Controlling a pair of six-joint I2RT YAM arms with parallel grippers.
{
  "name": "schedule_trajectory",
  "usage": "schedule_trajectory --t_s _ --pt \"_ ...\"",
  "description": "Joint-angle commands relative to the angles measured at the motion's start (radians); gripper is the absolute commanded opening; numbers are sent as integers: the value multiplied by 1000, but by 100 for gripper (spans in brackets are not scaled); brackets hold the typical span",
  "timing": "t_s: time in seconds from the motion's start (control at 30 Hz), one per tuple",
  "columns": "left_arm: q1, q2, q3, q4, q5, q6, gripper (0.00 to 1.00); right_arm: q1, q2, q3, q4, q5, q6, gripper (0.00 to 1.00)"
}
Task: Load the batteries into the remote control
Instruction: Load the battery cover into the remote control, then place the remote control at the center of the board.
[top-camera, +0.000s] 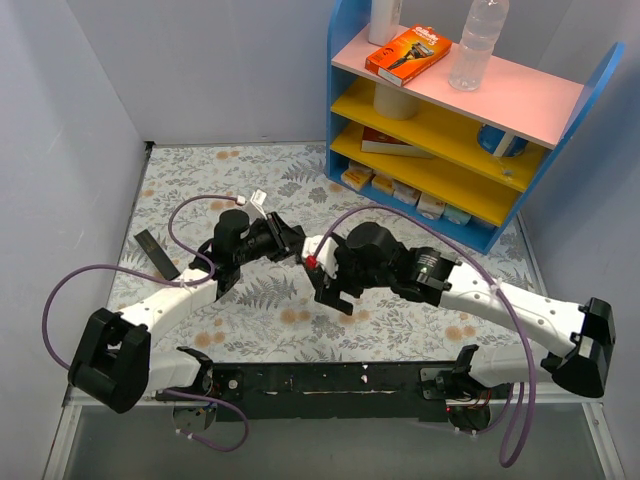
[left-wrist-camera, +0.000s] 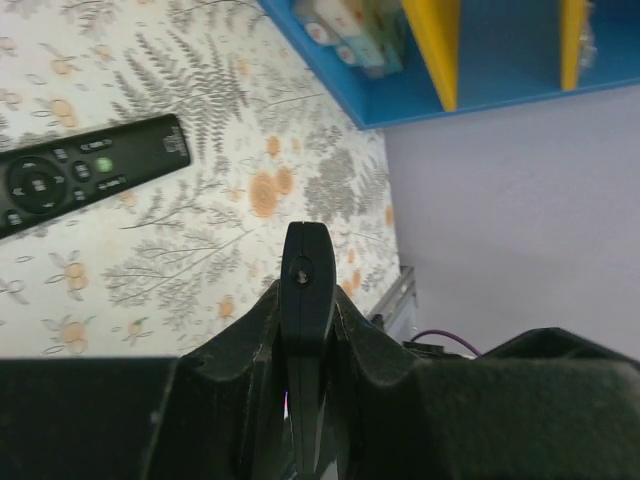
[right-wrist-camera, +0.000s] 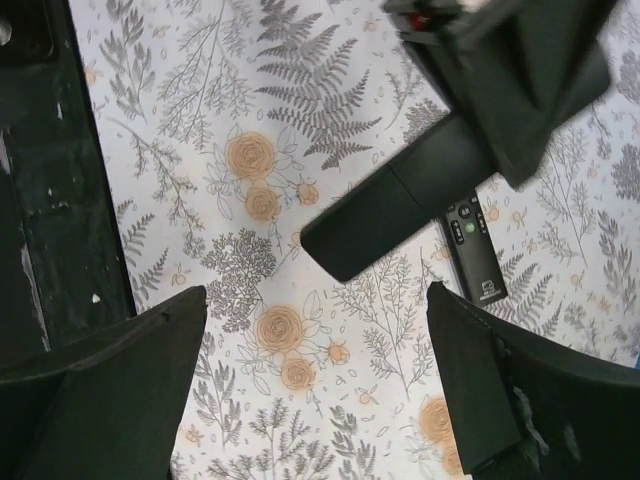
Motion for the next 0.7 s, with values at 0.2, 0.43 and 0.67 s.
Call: schedule_trajectory --t_s 0.2,0.43,0.67 --pt "10 141 87 -232 -62 211 0 -227 -166 -114 100 134 391 97" --pt "9 175 55 -252 -144 173 0 -313 -184 -164 76 168 491 97" --pt "9 158 -77 -171 -208 63 1 -334 -178 -192 70 150 560 96"
